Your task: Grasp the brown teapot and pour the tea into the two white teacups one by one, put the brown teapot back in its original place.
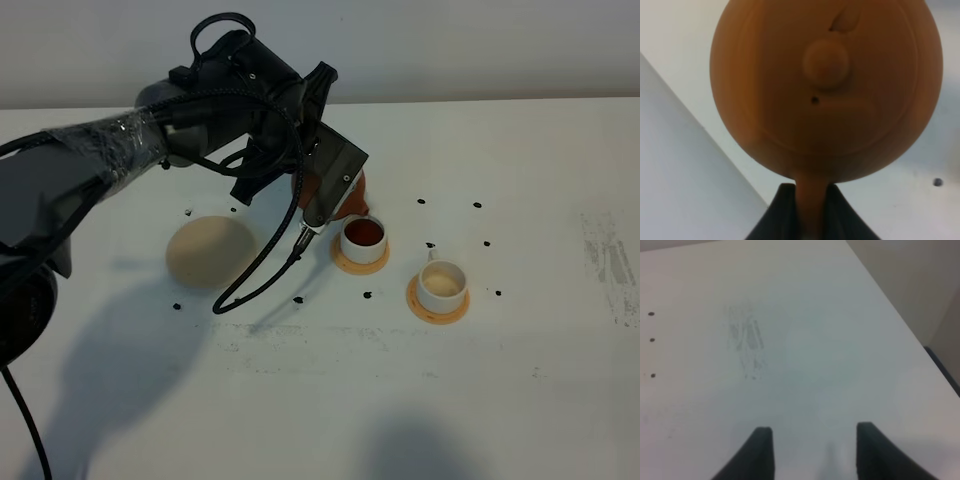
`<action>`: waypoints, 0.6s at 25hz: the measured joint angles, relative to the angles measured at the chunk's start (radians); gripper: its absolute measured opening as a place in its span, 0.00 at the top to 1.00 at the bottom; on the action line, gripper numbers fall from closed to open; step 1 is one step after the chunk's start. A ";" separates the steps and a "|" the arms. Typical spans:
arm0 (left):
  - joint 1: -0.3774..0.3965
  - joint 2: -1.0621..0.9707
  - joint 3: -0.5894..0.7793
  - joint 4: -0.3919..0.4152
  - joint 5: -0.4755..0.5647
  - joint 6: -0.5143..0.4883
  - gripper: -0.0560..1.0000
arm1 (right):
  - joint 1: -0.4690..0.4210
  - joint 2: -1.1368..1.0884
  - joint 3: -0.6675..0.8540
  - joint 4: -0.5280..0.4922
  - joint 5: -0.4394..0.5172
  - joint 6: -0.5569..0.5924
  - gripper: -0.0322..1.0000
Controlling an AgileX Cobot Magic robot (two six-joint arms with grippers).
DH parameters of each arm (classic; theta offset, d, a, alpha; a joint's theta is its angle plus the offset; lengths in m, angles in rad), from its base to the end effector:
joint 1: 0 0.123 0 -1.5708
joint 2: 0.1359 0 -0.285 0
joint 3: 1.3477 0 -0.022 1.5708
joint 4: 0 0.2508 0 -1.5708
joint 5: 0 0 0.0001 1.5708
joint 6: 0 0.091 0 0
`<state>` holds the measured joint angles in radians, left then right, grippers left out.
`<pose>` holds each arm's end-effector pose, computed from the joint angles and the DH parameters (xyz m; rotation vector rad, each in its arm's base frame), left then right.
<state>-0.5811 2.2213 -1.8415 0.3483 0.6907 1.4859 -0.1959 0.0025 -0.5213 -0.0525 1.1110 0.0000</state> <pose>0.4285 -0.2577 0.2006 2.4096 1.1225 0.7138 -0.0098 -0.0024 0.2792 0.2080 2.0693 -0.1829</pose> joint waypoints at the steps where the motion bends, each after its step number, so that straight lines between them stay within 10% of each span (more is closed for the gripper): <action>1: 0.001 -0.002 0.000 -0.004 0.016 -0.013 0.86 | 0.000 0.000 0.000 0.000 0.000 0.006 0.58; 15: 0.032 -0.140 0.000 -0.188 0.217 -0.238 0.86 | 0.000 0.000 0.000 0.000 0.000 0.006 0.58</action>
<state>-0.5490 2.0810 -1.8415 0.1604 0.9074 1.2479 -0.1959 0.0025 -0.5213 -0.0525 1.1110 0.0058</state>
